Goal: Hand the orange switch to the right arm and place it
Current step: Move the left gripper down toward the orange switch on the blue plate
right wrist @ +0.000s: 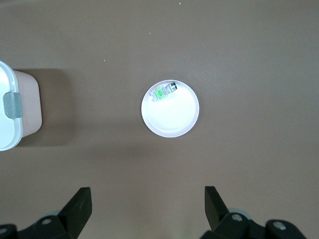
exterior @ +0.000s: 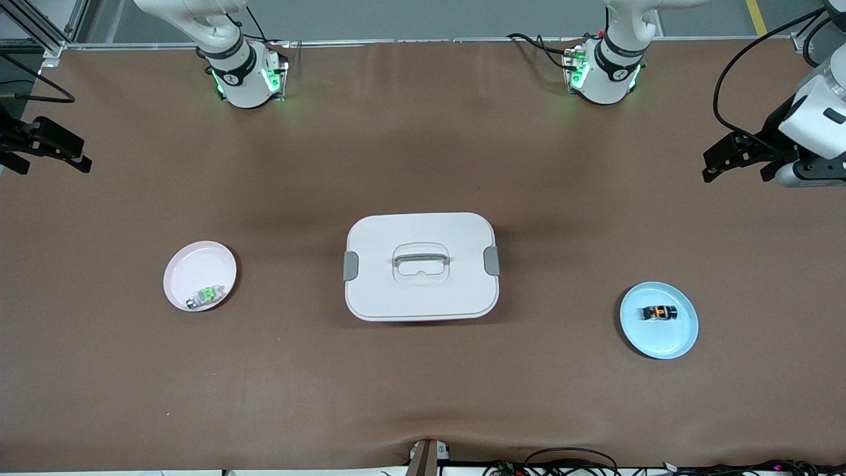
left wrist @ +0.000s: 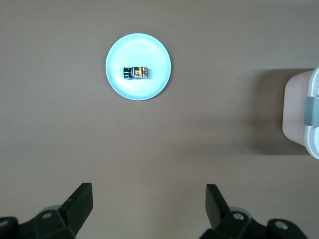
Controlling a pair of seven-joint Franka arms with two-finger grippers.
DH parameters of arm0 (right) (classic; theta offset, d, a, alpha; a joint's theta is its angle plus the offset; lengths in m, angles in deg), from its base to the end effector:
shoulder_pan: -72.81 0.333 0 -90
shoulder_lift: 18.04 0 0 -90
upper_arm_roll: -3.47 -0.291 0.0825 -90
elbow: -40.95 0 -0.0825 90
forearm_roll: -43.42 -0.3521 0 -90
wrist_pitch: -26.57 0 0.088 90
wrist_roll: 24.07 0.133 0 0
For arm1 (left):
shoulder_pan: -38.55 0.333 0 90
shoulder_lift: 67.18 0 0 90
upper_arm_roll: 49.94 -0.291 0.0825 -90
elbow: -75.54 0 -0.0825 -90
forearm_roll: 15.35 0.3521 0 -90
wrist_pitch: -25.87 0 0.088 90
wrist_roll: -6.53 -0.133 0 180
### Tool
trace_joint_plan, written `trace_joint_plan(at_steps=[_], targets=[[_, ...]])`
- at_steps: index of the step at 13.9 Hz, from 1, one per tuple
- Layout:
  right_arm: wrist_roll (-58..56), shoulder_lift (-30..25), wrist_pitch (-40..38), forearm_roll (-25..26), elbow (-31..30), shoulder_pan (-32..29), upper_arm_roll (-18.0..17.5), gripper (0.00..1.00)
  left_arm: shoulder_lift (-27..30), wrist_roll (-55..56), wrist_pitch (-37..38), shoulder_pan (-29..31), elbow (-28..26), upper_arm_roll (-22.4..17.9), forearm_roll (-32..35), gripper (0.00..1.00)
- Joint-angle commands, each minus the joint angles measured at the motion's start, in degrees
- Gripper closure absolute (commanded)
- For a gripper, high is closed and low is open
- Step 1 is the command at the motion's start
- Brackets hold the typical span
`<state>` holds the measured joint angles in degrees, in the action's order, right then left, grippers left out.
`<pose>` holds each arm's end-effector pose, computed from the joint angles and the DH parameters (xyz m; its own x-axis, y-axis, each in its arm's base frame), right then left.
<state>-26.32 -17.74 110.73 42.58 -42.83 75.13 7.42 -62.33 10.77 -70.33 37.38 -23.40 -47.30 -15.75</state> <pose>0.5138 -0.0124 0.6091 0.9999 0.0123 0.0020 0.0123 -0.9998 -0.0142 0.5063 -0.0354 0.5574 0.9993 0.0083 0.0364 0.0081 -1.0000 0.0058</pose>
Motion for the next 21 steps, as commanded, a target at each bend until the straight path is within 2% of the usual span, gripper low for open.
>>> trace_joint_plan(at_steps=[1,10,14,21], targets=[[0.8,-1.4,-0.1,-0.4,-0.9,-0.3,-0.2,0.0,-0.4,-0.9,-0.2,0.6,0.7,0.2,-0.4,0.0],[0.9,-1.3,-0.3,-0.4,-0.9,-0.2,-0.1,0.0,-2.4,-1.3,0.2,0.6,3.7,0.0,-0.1,0.0],[0.9,-1.2,-0.1,-0.4,-0.9,-0.3,-0.1,0.0,-3.6,-1.9,0.2,3.0,3.4,-0.1,-0.1,0.0],[0.8,-1.1,0.0,-0.4,-0.9,-0.3,-0.1,0.0,-13.8,-1.9,-5.2,4.5,3.8,-0.1,0.0,0.0]])
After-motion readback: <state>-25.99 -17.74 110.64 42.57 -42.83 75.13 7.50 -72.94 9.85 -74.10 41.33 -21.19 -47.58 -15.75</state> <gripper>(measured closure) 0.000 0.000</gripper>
